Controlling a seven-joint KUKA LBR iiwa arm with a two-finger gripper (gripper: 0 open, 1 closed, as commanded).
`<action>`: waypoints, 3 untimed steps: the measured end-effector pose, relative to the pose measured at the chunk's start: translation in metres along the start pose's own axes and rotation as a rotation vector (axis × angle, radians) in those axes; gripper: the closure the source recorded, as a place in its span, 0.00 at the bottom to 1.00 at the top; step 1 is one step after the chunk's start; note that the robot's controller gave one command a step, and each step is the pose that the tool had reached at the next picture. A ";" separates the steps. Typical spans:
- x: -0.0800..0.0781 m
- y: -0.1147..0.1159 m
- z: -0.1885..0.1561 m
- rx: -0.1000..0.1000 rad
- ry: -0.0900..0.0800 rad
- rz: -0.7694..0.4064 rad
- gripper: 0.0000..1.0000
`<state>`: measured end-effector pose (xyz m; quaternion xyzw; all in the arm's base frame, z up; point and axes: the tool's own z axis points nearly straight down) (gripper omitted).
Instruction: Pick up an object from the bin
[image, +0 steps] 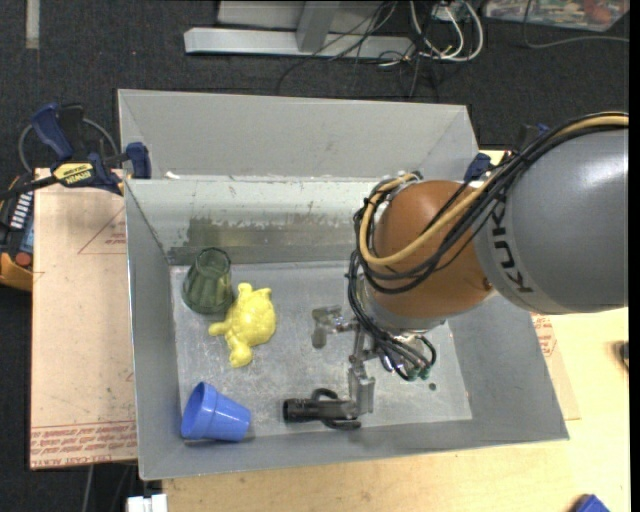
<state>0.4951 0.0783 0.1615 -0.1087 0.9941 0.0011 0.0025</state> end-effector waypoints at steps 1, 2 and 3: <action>0.017 0.001 0.036 -0.001 0.006 -0.003 0.00; 0.009 0.004 0.088 0.002 -0.026 -0.083 0.00; 0.015 0.003 0.091 -0.002 0.002 0.027 1.00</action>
Offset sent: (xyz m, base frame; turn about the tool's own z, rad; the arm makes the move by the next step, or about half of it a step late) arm -0.0159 0.0020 -0.0915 -0.0885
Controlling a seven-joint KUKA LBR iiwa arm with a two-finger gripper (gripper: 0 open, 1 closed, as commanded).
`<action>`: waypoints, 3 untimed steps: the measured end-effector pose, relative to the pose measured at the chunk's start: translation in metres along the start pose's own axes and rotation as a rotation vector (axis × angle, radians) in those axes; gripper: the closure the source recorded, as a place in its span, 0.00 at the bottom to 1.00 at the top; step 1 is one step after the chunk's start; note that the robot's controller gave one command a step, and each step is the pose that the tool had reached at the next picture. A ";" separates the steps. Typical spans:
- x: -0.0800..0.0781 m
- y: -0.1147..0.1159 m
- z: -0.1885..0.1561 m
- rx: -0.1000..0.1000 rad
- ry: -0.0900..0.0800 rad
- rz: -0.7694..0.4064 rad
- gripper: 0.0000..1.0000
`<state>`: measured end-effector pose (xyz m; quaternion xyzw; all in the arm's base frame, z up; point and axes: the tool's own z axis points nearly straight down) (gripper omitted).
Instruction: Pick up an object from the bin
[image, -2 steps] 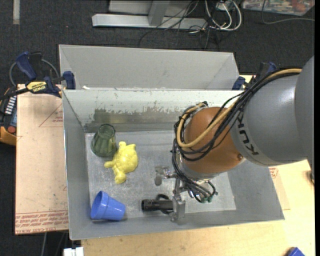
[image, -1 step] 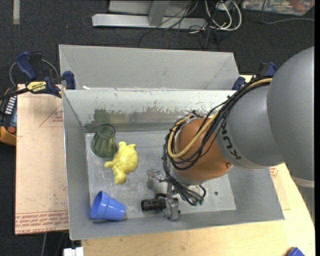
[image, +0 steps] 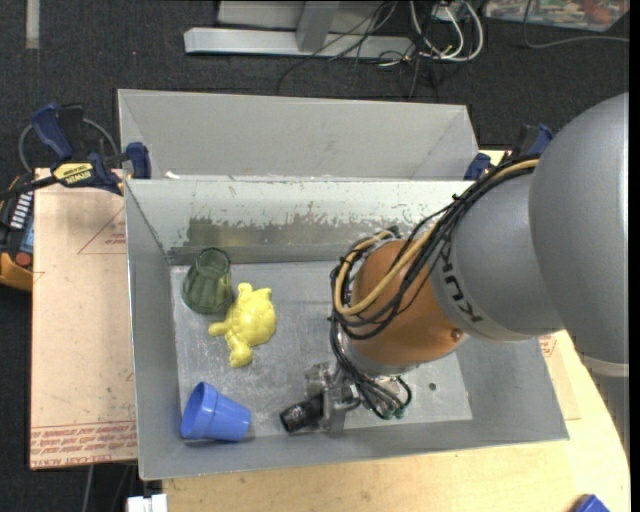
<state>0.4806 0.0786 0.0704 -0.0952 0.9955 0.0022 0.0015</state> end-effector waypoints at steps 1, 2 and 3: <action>0.000 0.000 0.000 0.000 0.000 0.000 1.00; 0.001 0.000 -0.003 0.000 0.005 0.001 1.00; 0.004 0.000 -0.022 0.000 0.015 0.000 1.00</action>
Offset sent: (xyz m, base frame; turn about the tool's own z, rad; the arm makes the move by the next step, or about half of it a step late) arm -0.0001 -0.0002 0.0722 0.0000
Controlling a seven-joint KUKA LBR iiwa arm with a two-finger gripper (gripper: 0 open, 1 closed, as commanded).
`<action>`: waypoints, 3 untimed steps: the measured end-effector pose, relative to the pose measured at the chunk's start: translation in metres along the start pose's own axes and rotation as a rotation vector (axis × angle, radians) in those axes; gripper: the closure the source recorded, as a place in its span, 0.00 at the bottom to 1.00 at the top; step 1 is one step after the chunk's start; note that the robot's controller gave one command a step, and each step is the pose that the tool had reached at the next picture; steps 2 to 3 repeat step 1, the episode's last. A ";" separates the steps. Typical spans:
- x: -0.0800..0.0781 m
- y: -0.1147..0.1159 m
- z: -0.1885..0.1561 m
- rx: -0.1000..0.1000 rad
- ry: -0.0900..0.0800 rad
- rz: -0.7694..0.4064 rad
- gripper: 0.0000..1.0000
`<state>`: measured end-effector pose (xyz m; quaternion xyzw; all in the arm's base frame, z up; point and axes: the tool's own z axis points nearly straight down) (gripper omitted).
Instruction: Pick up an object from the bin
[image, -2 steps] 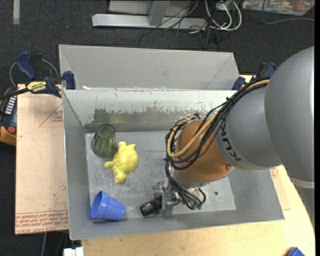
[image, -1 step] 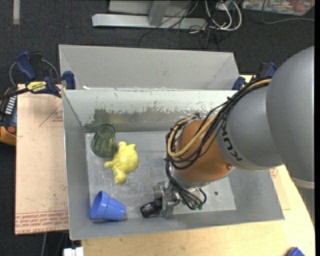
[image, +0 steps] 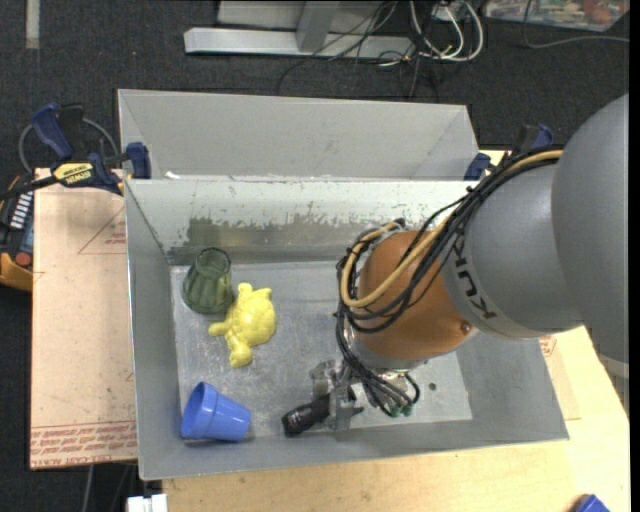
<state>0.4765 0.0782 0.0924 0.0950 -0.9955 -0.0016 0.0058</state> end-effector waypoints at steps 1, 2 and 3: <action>-0.003 0.000 -0.025 0.000 -0.011 0.000 1.00; -0.003 0.000 -0.025 0.000 -0.011 0.000 1.00; -0.003 0.000 -0.025 0.000 -0.011 0.000 1.00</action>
Offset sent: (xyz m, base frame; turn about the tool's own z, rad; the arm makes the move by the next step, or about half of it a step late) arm 0.0002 0.0001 0.0533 0.0000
